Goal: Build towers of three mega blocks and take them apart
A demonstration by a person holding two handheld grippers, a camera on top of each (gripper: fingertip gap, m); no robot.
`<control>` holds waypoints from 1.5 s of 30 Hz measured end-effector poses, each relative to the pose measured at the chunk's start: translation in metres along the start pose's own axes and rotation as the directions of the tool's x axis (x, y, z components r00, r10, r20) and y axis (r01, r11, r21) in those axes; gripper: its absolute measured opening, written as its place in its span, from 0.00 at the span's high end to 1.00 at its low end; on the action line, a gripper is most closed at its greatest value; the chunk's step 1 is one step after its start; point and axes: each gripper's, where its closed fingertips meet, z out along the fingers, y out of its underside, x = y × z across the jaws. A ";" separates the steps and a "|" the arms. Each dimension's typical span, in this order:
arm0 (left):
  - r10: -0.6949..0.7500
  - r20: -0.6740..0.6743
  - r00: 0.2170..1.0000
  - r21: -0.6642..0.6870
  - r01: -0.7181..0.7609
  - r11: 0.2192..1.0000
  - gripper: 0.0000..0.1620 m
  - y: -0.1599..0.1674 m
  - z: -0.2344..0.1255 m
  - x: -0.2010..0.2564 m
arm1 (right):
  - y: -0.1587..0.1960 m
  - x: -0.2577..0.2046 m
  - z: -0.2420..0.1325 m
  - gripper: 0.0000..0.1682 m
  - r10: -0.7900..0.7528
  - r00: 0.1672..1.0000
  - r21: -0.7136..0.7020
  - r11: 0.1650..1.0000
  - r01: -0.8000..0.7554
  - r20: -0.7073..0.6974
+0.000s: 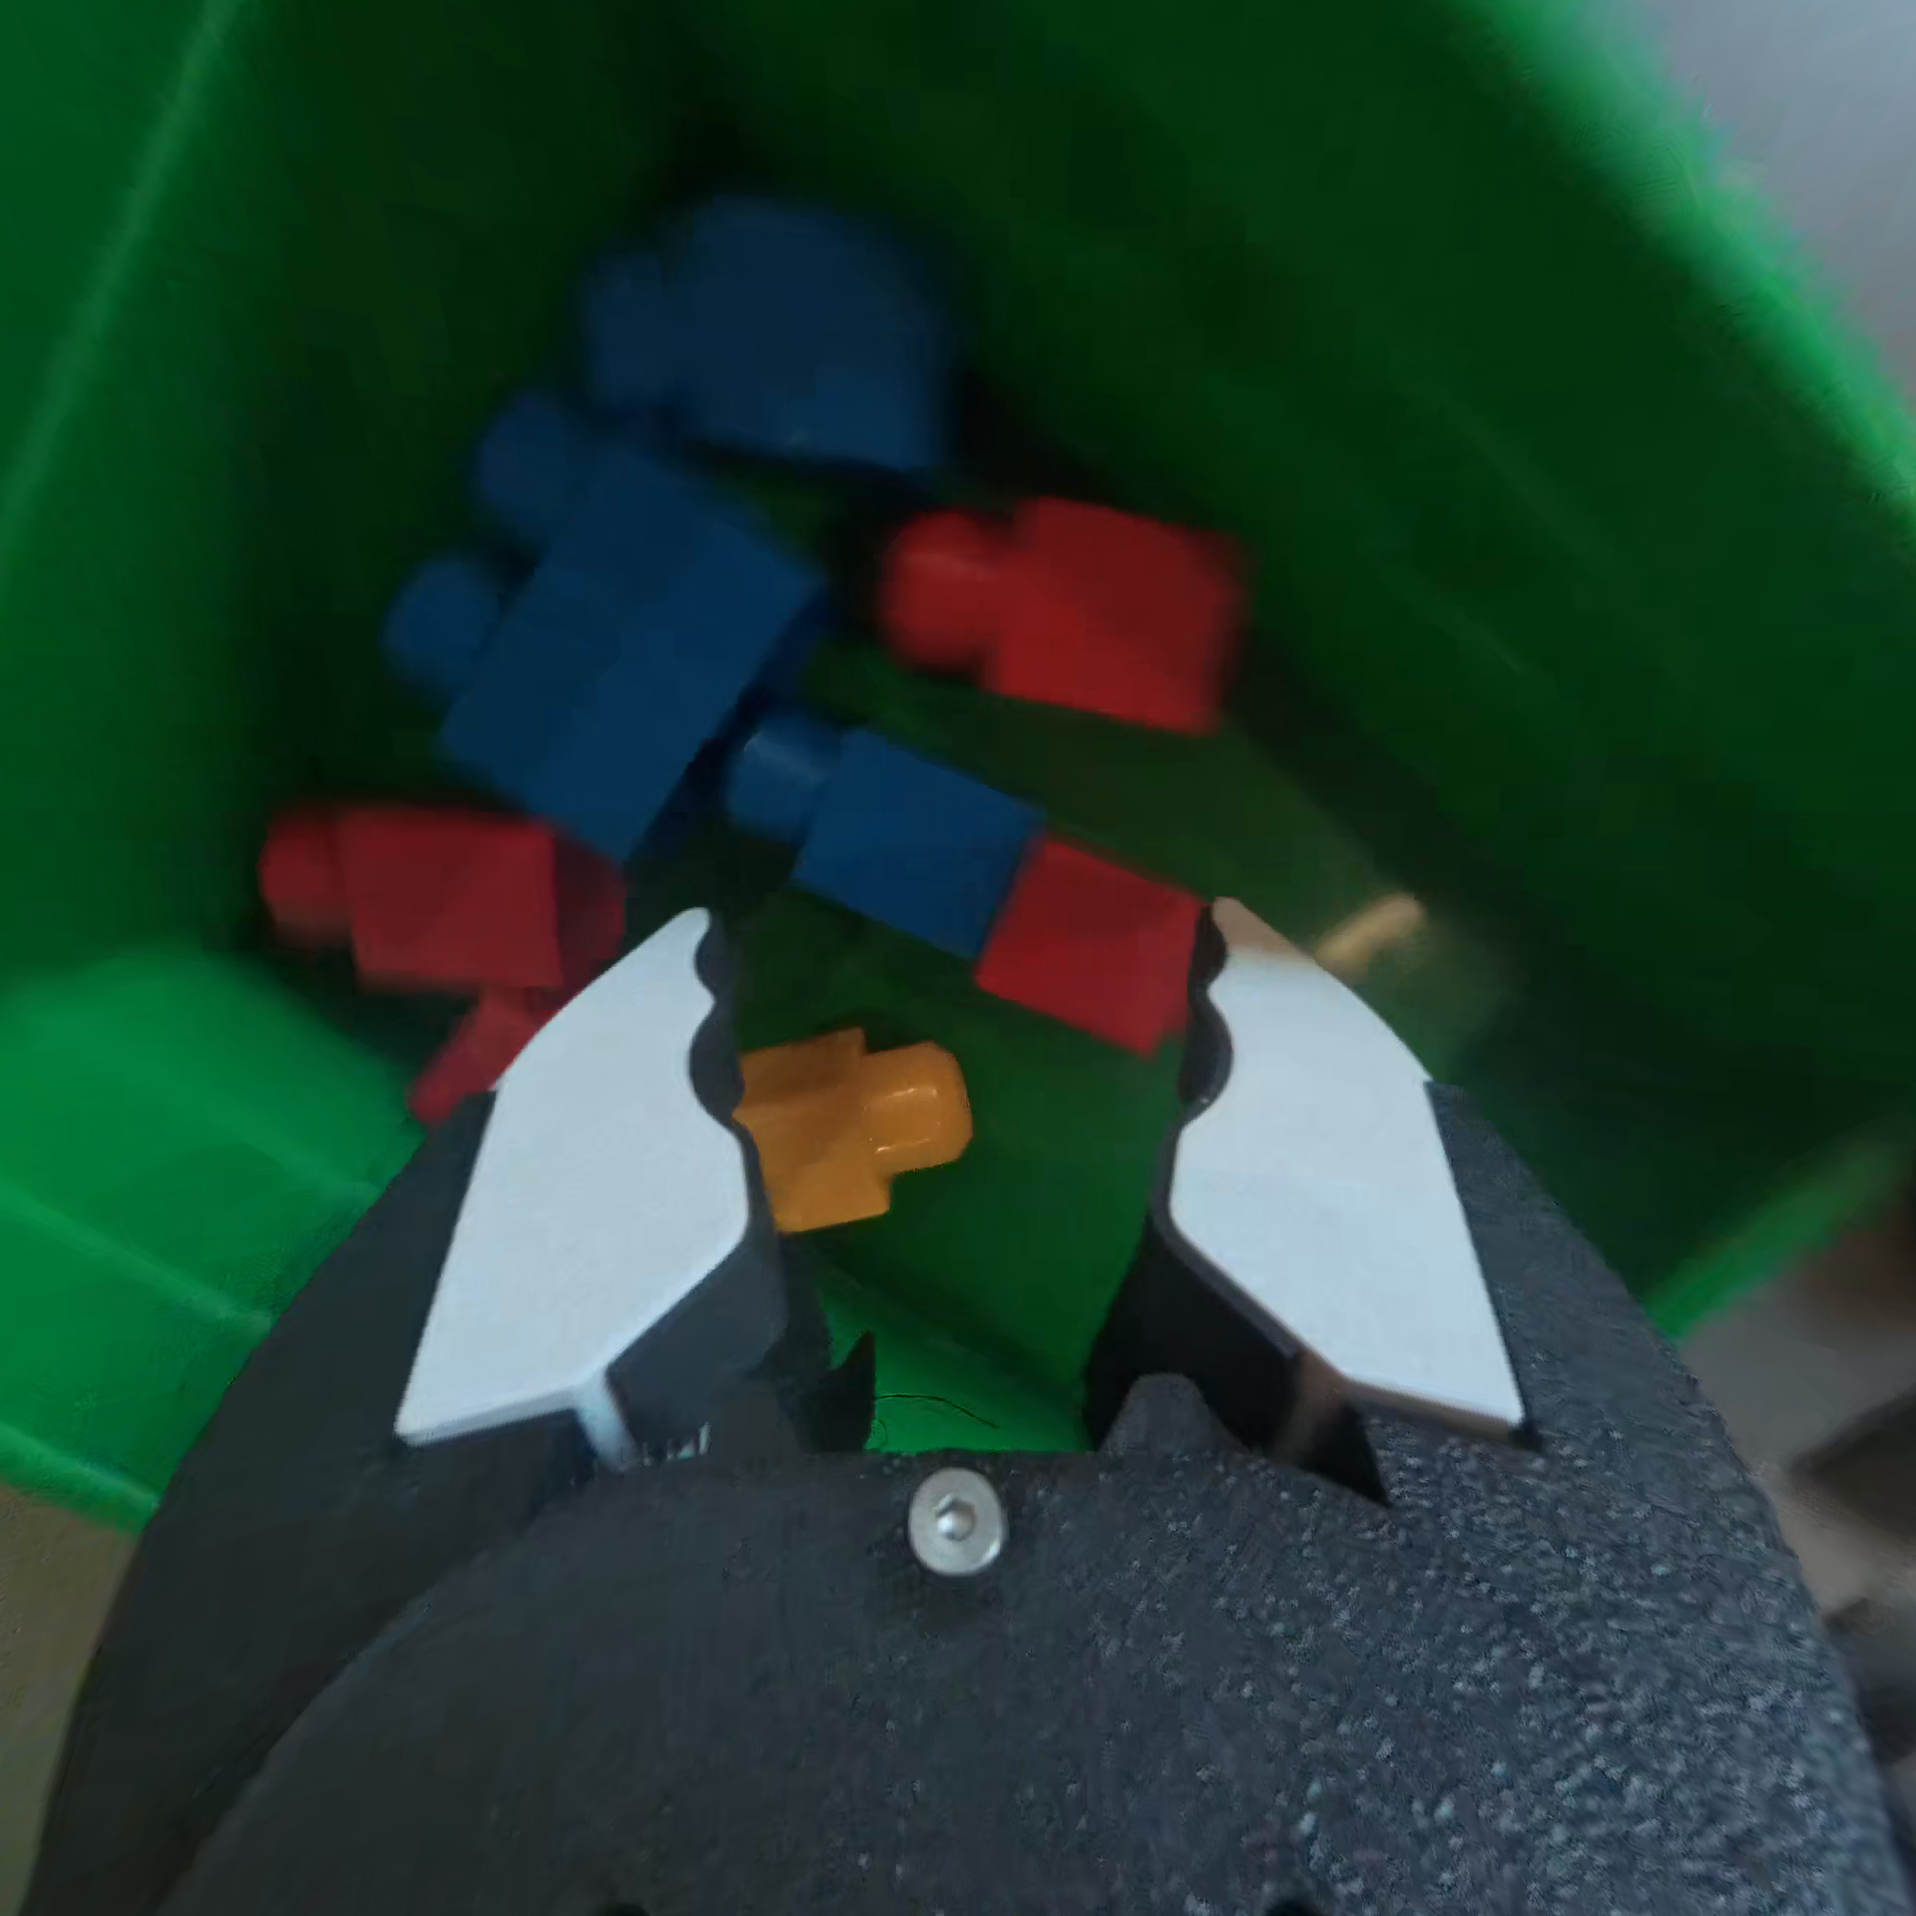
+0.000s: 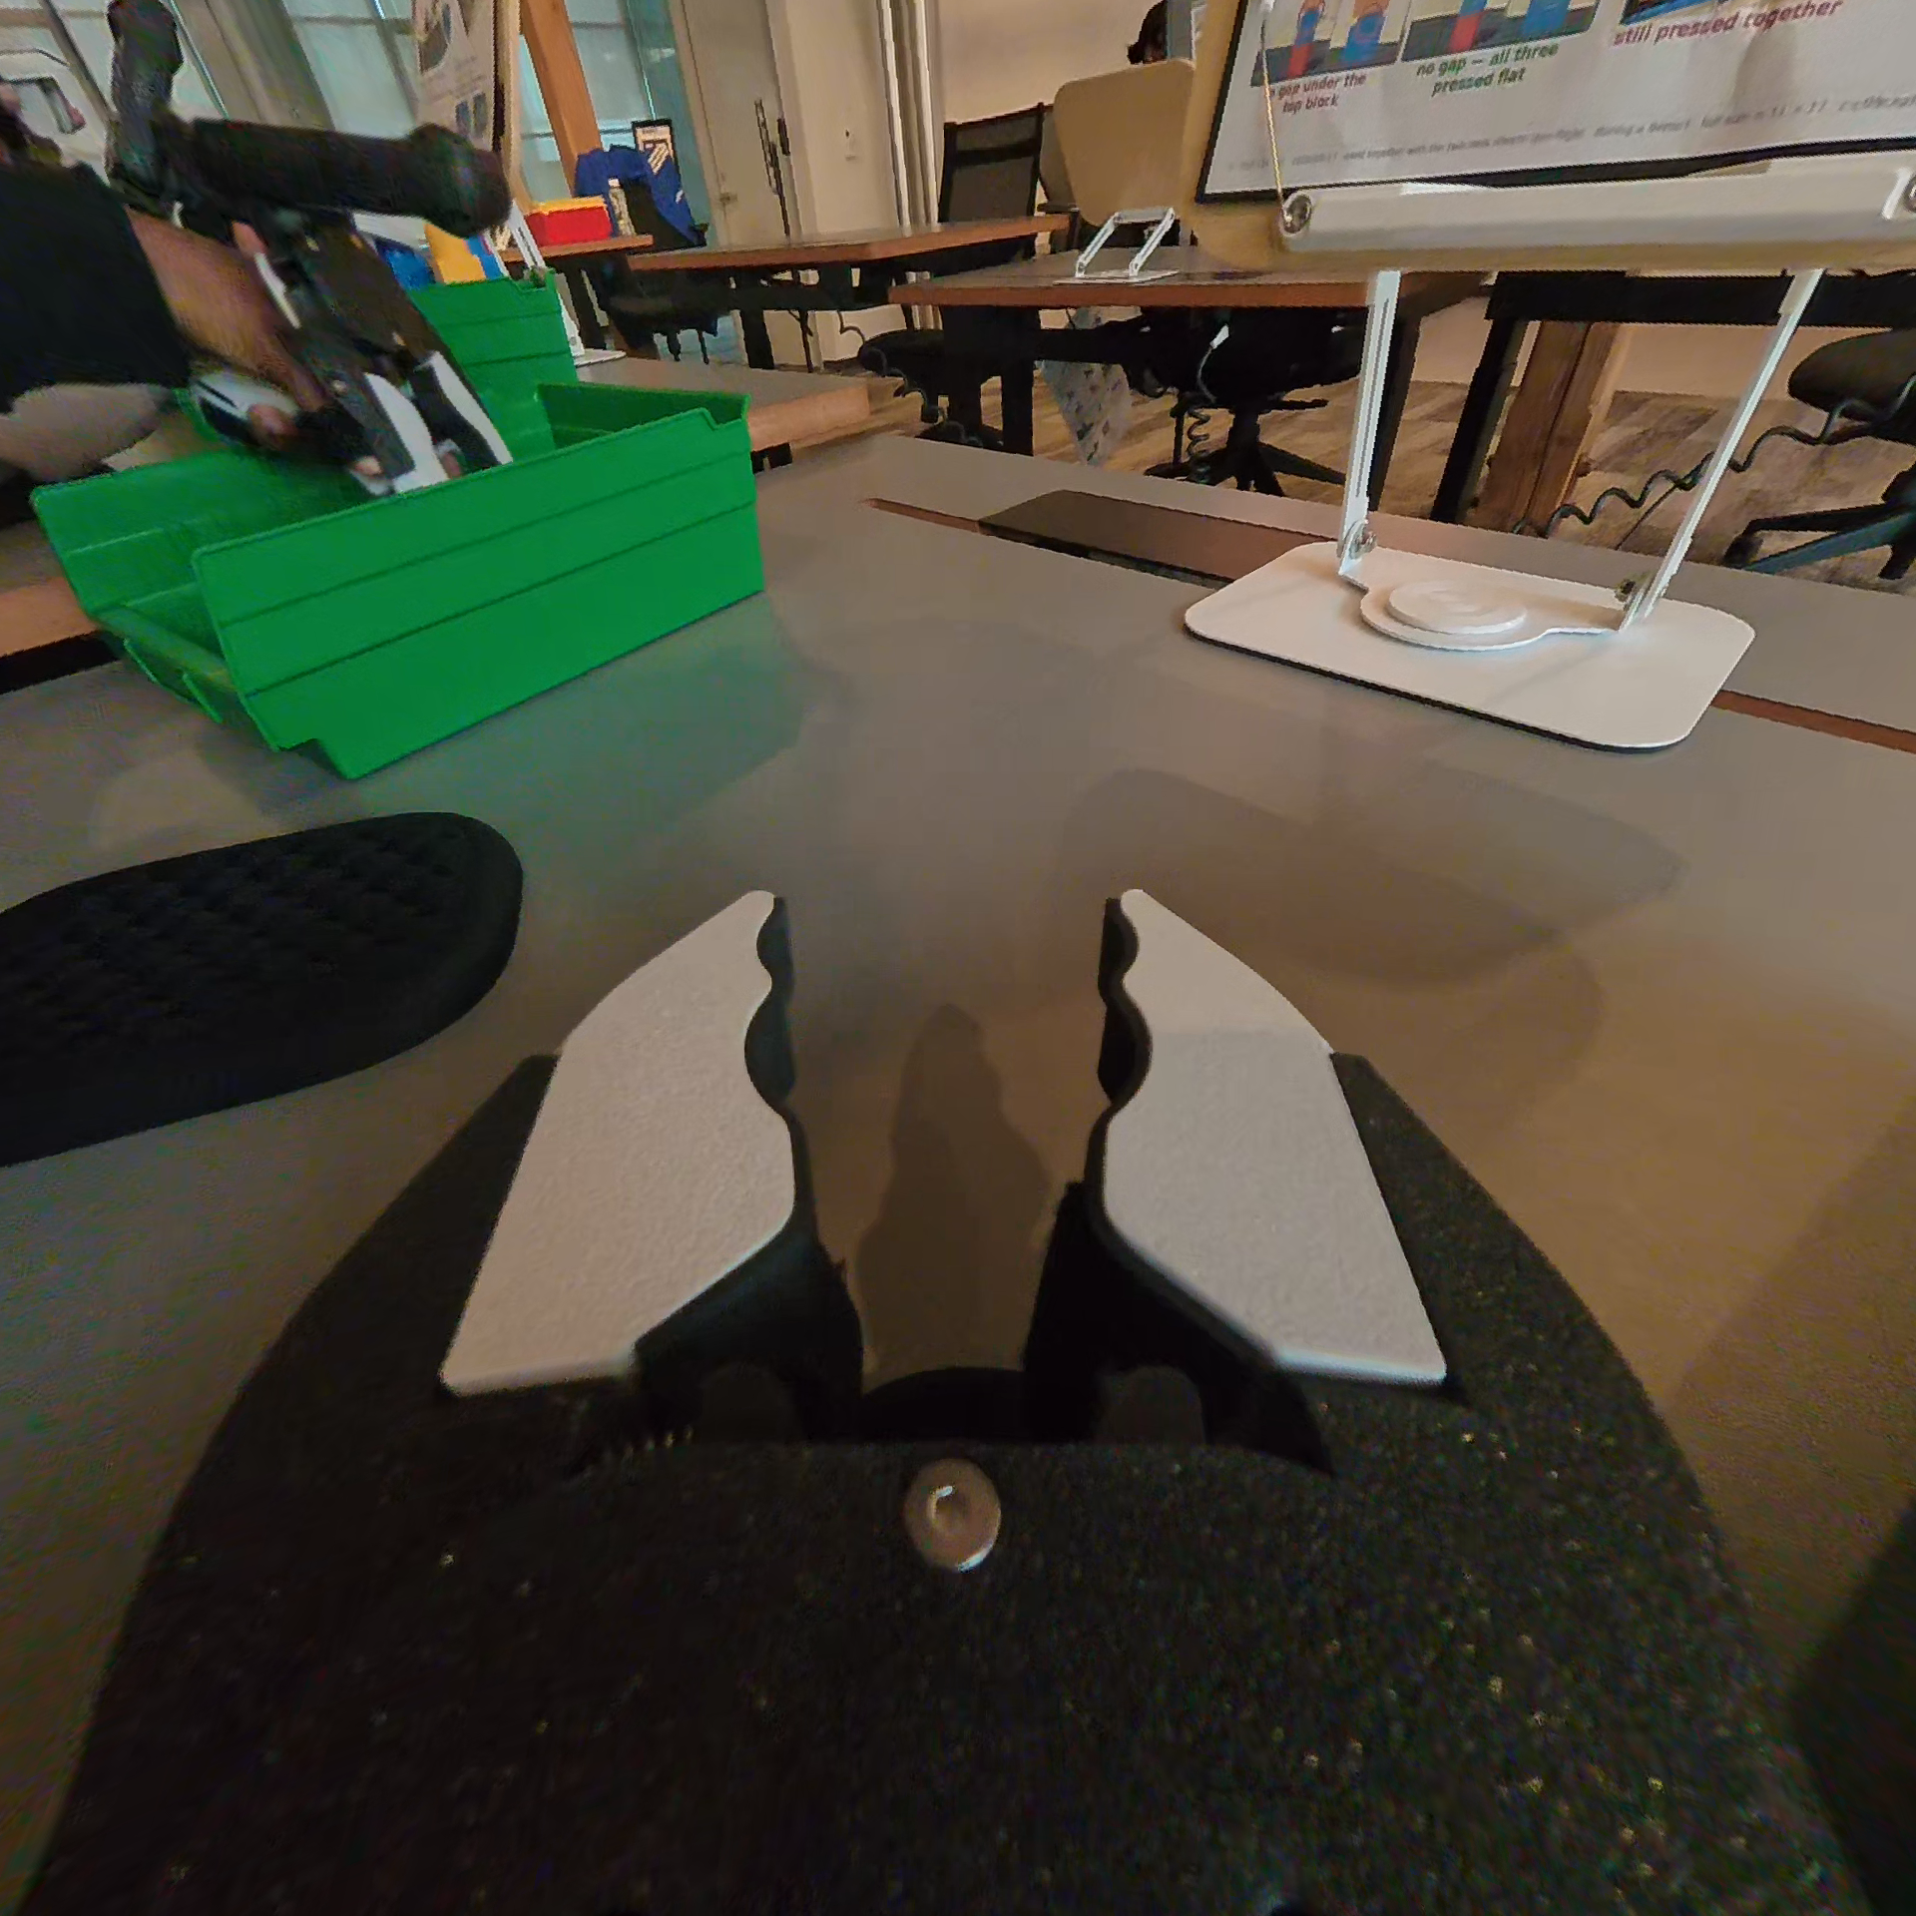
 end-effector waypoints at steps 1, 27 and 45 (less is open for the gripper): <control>-0.075 0.026 0.997 0.000 0.075 0.997 0.47 0.001 0.003 -0.004 | 0.000 0.000 0.001 0.66 0.000 1.000 0.002 1.000 0.000 0.001; -0.397 0.154 0.905 0.381 0.316 0.869 0.76 -0.016 -0.035 -0.035 | 0.001 -0.004 -0.005 0.67 0.003 1.000 0.033 0.999 -0.004 0.013; 0.008 0.138 0.990 0.897 -0.129 0.422 0.76 -0.120 -0.138 0.171 | -0.026 -0.038 0.005 0.67 0.016 0.985 -0.015 1.000 -0.013 0.174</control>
